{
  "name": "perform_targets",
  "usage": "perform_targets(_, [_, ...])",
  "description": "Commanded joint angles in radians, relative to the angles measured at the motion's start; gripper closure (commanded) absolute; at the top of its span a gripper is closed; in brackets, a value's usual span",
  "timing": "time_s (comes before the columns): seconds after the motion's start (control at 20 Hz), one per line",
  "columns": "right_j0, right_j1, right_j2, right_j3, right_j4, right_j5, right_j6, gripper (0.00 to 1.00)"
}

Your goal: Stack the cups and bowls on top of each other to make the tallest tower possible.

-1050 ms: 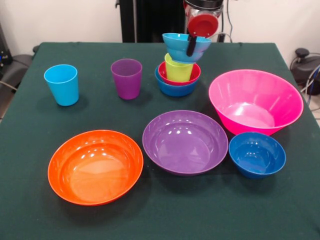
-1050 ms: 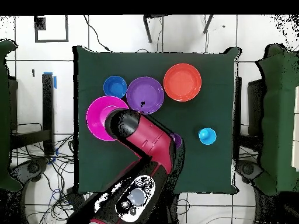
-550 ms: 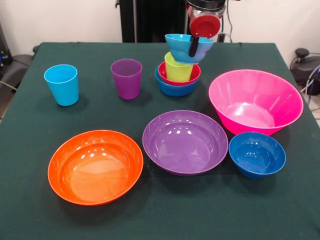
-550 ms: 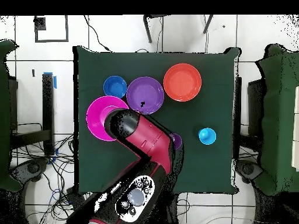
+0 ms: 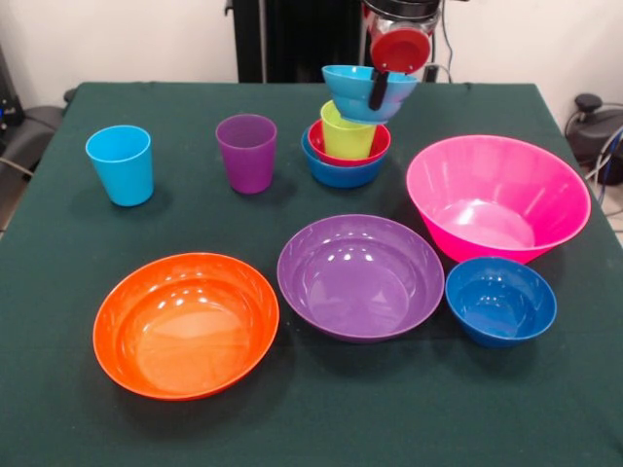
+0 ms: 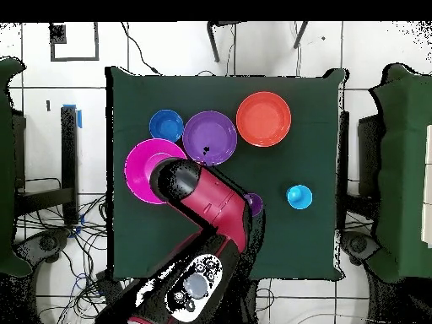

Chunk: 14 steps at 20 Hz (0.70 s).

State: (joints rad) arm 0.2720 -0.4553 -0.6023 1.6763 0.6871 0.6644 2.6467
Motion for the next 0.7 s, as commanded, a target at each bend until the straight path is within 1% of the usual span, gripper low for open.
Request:
perform_targets(0.05, [0.013, 0.013, 0.073, 0.016, -0.037, 0.133, 0.214, 1.00])
perform_targets(0.2, [0.017, 0.012, 0.047, 0.002, -0.064, 0.178, 0.210, 1.00])
perform_targets(0.35, [0.024, 0.017, 0.034, -0.008, -0.075, 0.206, 0.211, 1.00])
perform_targets(0.7, [0.030, 0.049, 0.013, -0.029, -0.075, 0.216, 0.213, 1.00])
